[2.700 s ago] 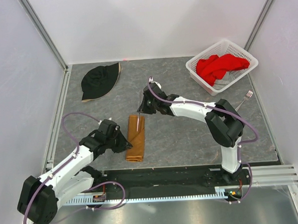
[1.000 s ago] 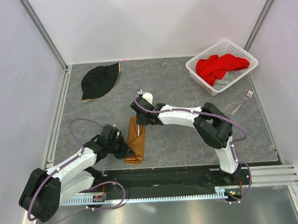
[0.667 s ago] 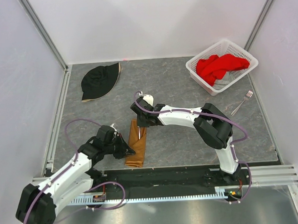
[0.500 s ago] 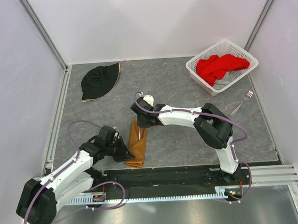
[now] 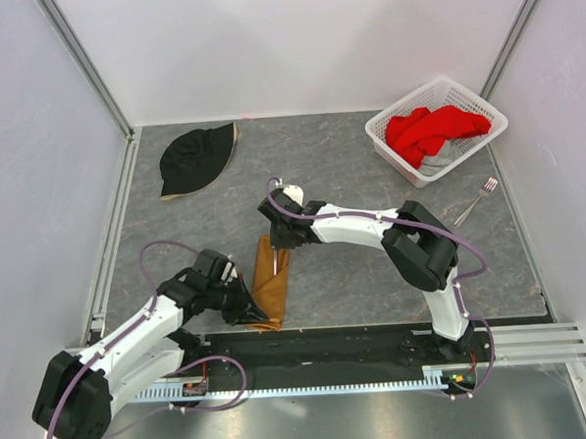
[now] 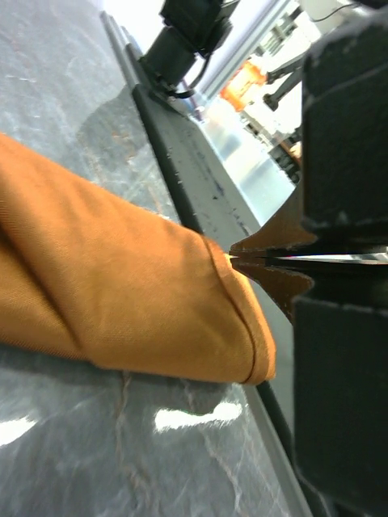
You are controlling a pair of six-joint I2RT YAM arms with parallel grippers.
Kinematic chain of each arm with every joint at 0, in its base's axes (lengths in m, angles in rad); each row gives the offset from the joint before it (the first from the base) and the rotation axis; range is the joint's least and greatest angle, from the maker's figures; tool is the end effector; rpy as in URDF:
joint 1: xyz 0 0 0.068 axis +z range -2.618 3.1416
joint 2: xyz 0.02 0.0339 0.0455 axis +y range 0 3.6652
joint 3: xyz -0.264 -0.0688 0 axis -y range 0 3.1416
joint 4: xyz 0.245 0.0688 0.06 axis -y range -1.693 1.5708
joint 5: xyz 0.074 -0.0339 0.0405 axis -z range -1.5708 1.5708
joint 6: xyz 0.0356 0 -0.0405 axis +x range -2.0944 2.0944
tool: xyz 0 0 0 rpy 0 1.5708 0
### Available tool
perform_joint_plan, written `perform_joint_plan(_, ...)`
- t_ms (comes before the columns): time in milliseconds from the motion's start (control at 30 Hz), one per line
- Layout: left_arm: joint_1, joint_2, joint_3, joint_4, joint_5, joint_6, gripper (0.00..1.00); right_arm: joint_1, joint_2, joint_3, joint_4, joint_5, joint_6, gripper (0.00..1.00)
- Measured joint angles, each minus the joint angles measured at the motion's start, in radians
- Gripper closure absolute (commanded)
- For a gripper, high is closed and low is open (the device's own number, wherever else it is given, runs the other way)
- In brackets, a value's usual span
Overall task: Fold the napkin into a case and place the utensils inside
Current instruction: Insert the knife into the folded napkin.
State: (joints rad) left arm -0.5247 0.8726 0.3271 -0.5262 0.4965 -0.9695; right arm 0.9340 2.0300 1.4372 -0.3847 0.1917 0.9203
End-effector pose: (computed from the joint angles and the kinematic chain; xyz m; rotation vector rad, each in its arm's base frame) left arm 0.1138 -0.0854 0.1474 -0.4609 2.8949 -1.0506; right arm 0.2639 0.3454 0.1727 0.0585 2.5952 0.4847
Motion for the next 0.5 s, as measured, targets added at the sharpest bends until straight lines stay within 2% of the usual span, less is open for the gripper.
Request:
perform_joint_plan(200,0.000,0.029,-0.023,0.004,0.013,0.000,0.98,-0.002,0.000,0.009,-0.003,-0.003,0.000,1.00)
perform_joint_plan(500,0.000,0.179,-0.035,0.095,0.027,-0.002,0.98,-0.006,0.021,0.026,-0.009,-0.015,-0.005,1.00)
